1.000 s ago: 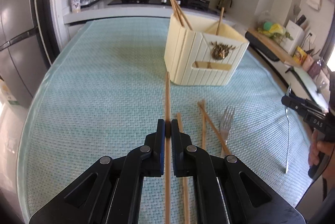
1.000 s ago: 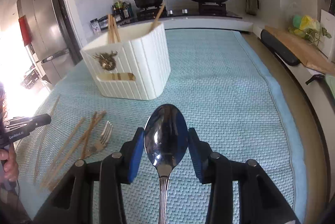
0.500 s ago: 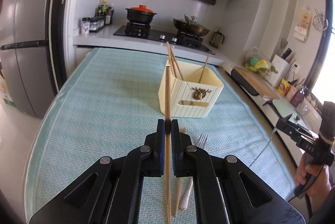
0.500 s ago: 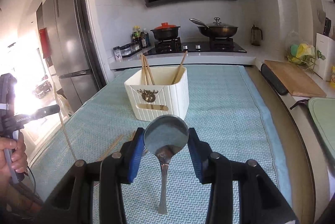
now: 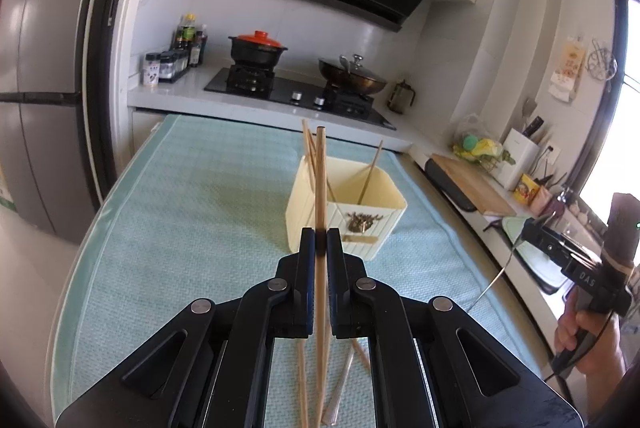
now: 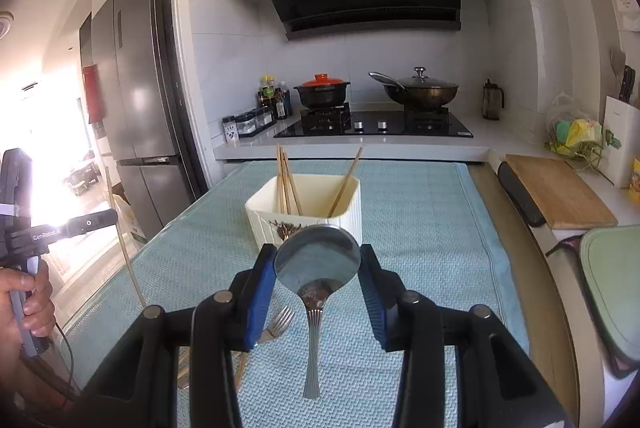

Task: Organize utensils
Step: 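Lift the chopstick and spoon with both tools and carry them over the cream holder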

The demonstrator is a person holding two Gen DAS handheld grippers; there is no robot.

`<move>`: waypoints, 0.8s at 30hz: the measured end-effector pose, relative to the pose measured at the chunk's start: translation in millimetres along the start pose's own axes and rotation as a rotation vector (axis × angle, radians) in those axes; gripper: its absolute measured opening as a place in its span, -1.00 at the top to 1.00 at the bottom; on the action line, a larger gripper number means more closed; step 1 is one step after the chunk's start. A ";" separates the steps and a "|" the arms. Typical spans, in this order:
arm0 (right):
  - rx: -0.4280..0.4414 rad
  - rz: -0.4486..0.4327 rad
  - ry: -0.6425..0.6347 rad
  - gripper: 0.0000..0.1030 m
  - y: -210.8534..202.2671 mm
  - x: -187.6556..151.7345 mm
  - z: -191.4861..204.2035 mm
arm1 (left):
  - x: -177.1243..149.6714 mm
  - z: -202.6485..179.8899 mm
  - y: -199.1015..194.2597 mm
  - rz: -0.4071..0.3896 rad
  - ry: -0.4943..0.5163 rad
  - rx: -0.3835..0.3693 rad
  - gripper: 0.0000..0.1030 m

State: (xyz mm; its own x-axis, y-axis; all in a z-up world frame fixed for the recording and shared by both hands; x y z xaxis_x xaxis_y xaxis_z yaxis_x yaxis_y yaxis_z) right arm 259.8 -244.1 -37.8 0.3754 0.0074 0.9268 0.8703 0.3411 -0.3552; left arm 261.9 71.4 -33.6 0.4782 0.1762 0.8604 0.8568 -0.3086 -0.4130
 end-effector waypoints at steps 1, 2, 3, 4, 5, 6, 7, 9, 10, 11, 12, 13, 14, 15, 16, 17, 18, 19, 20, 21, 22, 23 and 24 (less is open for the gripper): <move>0.005 -0.007 -0.002 0.19 1.5 5.7 -0.3 | 6.7 -0.9 1.3 -0.006 0.002 -0.006 0.94; 0.010 -0.012 -0.004 0.19 3.6 12.4 -0.5 | 14.6 -1.8 3.2 -0.013 0.002 -0.011 0.94; 0.014 -0.016 -0.006 0.19 6.6 19.6 -0.7 | 22.7 -2.8 5.7 -0.021 0.005 -0.015 0.94; 0.018 -0.022 -0.008 0.19 9.4 27.4 -1.1 | 32.1 -4.5 8.6 -0.030 0.011 -0.018 0.94; 0.022 -0.030 -0.013 0.19 12.7 36.2 -1.2 | 42.2 -6.2 12.0 -0.040 0.019 -0.018 0.94; 0.024 -0.038 -0.021 0.19 16.1 45.2 0.2 | 52.7 -8.2 15.8 -0.052 0.027 -0.016 0.94; 0.025 -0.048 -0.028 0.19 20.7 55.4 0.6 | 63.5 -10.8 20.5 -0.062 0.035 -0.018 0.94; 0.027 -0.065 -0.040 0.19 31.8 76.2 1.6 | 86.1 -15.7 31.4 -0.083 0.043 -0.023 0.94; 0.023 -0.074 -0.045 0.19 37.9 85.6 2.2 | 97.4 -18.4 38.3 -0.091 0.046 -0.027 0.94; 0.020 -0.084 -0.051 0.19 45.0 96.2 2.0 | 108.0 -21.0 45.3 -0.099 0.047 -0.028 0.94; 0.016 -0.094 -0.056 0.19 52.1 106.5 2.1 | 117.9 -23.5 53.3 -0.106 0.049 -0.028 0.94; 0.013 -0.105 -0.059 0.19 59.1 116.0 2.6 | 126.8 -26.3 61.5 -0.115 0.052 -0.025 0.94; 0.011 -0.117 -0.062 0.19 66.2 124.9 3.3 | 135.2 -29.3 70.4 -0.125 0.057 -0.020 0.94; 0.009 -0.130 -0.063 0.19 73.9 133.5 3.4 | 142.6 -32.5 79.6 -0.135 0.061 -0.015 0.94; 0.006 -0.143 -0.063 0.19 81.7 140.9 4.0 | 148.8 -35.9 88.9 -0.147 0.067 -0.009 0.94; 0.003 -0.155 -0.064 0.19 89.9 146.9 3.9 | 153.4 -38.8 97.5 -0.155 0.074 -0.004 0.94; 0.001 -0.166 -0.065 0.19 98.6 151.9 3.8 | 156.8 -41.8 107.8 -0.161 0.082 0.002 0.94; -0.001 -0.171 -0.066 0.19 107.6 154.7 3.1 | 158.9 -44.2 118.2 -0.164 0.089 0.008 0.94; -0.003 -0.171 -0.069 0.19 117.4 155.3 2.3 | 159.0 -46.4 129.2 -0.163 0.094 0.011 0.94; -0.004 -0.169 -0.071 0.19 127.9 154.7 1.3 | 157.8 -47.9 140.8 -0.154 0.096 0.012 0.94; -0.004 -0.158 -0.070 0.19 138.4 151.9 0.0 | 154.3 -48.5 152.7 -0.140 0.095 0.010 0.94; -0.002 -0.136 -0.070 0.19 150.3 147.5 -1.0 | 149.8 -48.1 164.3 -0.122 0.090 0.010 0.94; -0.003 -0.112 -0.070 0.19 162.4 141.7 -2.7 | 143.5 -46.7 175.4 -0.101 0.085 0.011 0.94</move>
State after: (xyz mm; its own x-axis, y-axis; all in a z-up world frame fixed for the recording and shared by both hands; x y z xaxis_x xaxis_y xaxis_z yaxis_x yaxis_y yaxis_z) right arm 455.2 -190.1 35.5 0.2525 0.0346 0.9670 0.9066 0.3408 -0.2490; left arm 471.8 -1.1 31.3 0.3714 0.1257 0.9199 0.9023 -0.2827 -0.3256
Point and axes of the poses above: each gripper's, at about its wrist camera, not at the fingertips, and y roughly the way its jaws point, z to its left, x to its top, the point moved 3 cm from there along y, roughly the way its jaws point, and after that the axes turned 5 degrees about -z, right-handed, at the moved point
